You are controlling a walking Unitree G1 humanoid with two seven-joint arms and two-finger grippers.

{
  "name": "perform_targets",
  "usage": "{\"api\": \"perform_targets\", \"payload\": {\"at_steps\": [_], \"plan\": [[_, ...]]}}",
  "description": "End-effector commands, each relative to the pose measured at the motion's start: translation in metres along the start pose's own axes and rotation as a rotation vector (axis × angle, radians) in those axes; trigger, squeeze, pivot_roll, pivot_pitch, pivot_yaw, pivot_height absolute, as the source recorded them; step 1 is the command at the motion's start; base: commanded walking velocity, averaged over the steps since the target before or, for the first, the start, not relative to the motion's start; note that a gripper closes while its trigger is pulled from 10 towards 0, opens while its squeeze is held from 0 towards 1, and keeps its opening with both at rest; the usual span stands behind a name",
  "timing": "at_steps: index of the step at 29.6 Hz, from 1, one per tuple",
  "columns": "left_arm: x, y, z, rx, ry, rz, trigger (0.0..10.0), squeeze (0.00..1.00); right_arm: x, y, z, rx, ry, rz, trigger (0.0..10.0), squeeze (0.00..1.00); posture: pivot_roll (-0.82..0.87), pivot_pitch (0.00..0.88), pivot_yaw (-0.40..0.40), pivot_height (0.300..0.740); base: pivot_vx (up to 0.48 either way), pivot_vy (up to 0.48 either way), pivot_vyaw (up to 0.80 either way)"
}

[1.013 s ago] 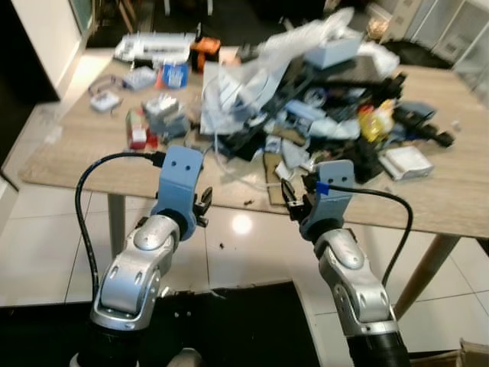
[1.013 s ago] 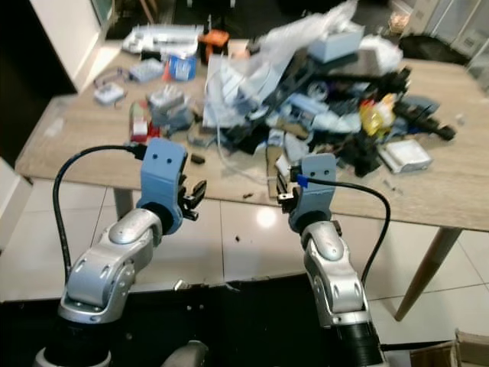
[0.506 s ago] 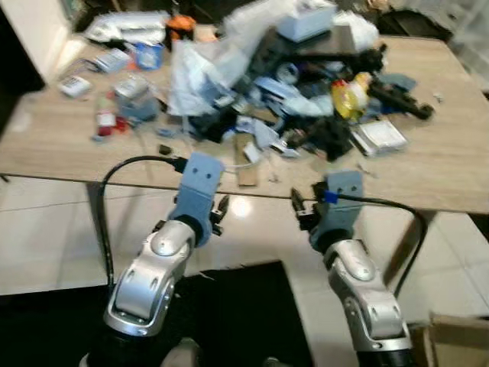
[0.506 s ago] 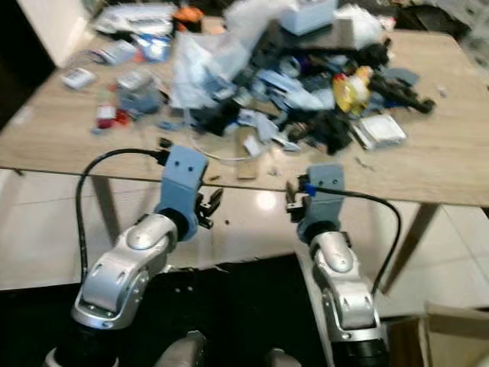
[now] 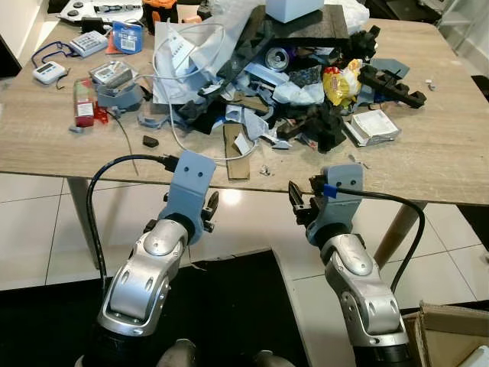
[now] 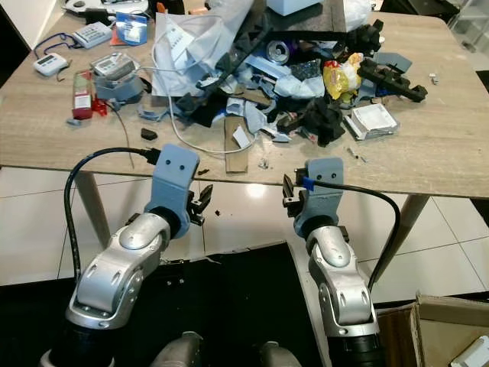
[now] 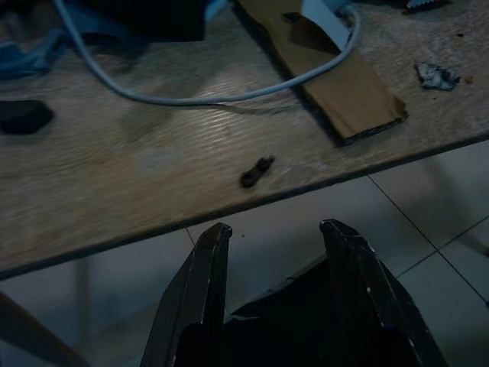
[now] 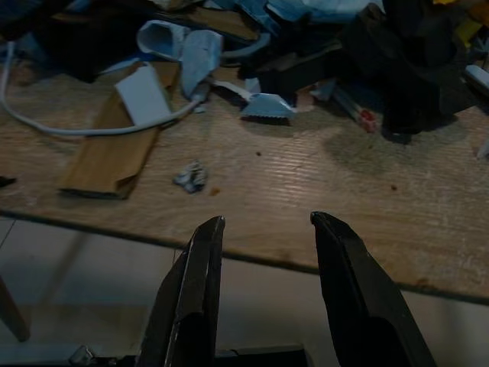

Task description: Picking trash to rubbish bin

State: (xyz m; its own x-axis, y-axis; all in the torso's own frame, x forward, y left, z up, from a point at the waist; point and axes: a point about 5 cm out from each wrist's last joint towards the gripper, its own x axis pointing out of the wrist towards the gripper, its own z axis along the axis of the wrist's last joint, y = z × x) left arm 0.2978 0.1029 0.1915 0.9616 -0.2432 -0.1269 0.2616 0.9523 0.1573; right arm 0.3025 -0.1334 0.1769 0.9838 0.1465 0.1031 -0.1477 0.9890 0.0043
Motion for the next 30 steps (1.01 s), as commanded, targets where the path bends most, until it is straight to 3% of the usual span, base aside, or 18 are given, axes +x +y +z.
{"api": "perform_targets", "payload": {"at_steps": [1, 4, 8, 11, 16, 20, 25, 30], "plan": [[0.000, 0.002, -0.004, 0.019, 0.014, -0.006, 10.0, 0.00, -0.002, -0.002, -0.002, -0.001, 0.015, -0.011, 10.0, 0.00, 0.07, 0.254, -0.014, 0.740, 0.000, 0.000, 0.00], [0.000, 0.004, -0.006, 0.076, 0.025, 0.009, 10.0, 0.00, -0.001, -0.001, -0.001, 0.000, 0.009, -0.009, 10.0, 0.00, 0.07, 0.236, -0.015, 0.740, 0.000, -0.480, 0.00], [0.002, 0.005, -0.008, 0.067, 0.028, 0.022, 10.0, 0.00, 0.000, -0.001, -0.001, 0.000, 0.005, -0.007, 10.0, 0.00, 0.06, 0.222, -0.016, 0.740, 0.000, -0.480, 0.00], [0.002, 0.006, -0.004, 0.006, 0.002, 0.038, 10.0, 0.00, 0.006, 0.000, 0.007, -0.017, -0.036, -0.007, 10.0, 0.00, 0.06, 0.201, -0.018, 0.740, 0.000, 0.000, 0.00], [0.002, 0.007, 0.001, 0.030, -0.036, 0.039, 10.0, 0.00, 0.008, -0.004, 0.017, -0.028, -0.091, -0.035, 10.0, 0.00, 0.07, 0.185, -0.024, 0.740, 0.000, 0.000, 0.00], [0.002, 0.012, 0.002, 0.037, -0.051, 0.062, 10.0, 0.00, 0.011, -0.016, 0.023, -0.057, -0.137, -0.119, 10.0, 0.00, 0.07, 0.168, -0.024, 0.740, 0.000, 0.000, 0.00], [0.005, 0.015, 0.002, 0.034, -0.046, 0.067, 10.0, 0.00, 0.014, -0.020, 0.022, -0.050, -0.132, -0.141, 10.0, 0.00, 0.08, 0.155, -0.026, 0.740, 0.000, 0.000, 0.00], [0.009, 0.020, 0.004, 0.035, -0.037, 0.068, 10.0, 0.00, 0.015, -0.027, 0.016, -0.034, -0.106, -0.168, 10.0, 0.00, 0.09, 0.153, -0.022, 0.740, 0.000, 0.442, 0.00]]}}
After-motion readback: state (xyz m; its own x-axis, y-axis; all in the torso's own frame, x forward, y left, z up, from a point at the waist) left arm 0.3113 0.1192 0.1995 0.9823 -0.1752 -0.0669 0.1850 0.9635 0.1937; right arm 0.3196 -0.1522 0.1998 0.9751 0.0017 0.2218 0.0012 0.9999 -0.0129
